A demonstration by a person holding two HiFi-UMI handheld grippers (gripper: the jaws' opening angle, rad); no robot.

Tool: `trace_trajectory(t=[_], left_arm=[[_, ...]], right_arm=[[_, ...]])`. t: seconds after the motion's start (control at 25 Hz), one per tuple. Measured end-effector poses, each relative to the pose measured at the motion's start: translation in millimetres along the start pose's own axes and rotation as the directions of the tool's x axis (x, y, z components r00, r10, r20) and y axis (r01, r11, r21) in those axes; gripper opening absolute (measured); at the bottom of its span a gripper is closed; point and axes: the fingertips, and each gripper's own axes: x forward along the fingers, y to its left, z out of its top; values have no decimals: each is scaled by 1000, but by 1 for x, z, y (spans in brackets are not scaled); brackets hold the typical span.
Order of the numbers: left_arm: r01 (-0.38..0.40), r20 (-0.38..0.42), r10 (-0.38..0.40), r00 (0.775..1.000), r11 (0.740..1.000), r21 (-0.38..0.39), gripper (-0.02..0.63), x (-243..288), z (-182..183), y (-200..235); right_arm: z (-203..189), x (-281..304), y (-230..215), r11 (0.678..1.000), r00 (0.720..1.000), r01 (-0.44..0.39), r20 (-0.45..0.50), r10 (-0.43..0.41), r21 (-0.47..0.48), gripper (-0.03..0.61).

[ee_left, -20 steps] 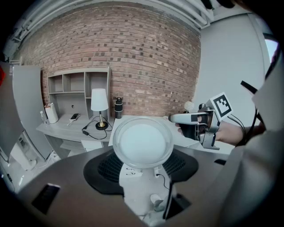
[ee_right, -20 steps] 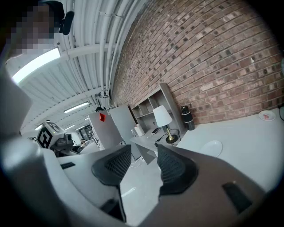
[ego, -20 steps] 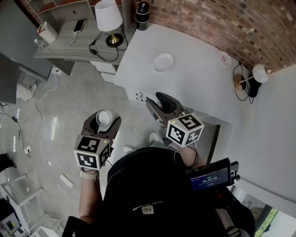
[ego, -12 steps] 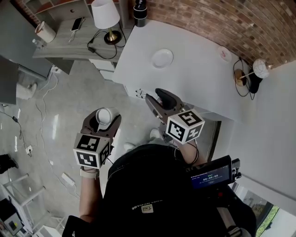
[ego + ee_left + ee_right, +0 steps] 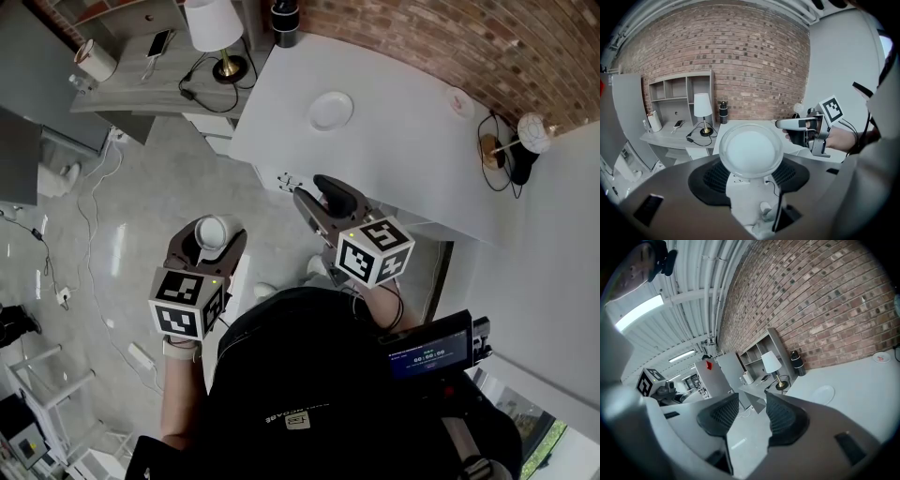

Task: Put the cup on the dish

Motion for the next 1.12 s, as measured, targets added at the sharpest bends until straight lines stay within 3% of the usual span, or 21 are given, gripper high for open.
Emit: trace_trajectory(t=[0.76, 1.12], left_arm=[[-64, 9, 64, 998, 997, -31, 262, 22, 15, -40], [-84, -7, 84, 996, 996, 3, 262, 41, 30, -68]], right_arm=[[10, -30, -46, 996, 998, -58, 27, 56, 62, 189], [19, -53, -80, 995, 997, -56, 59, 51, 85, 189]])
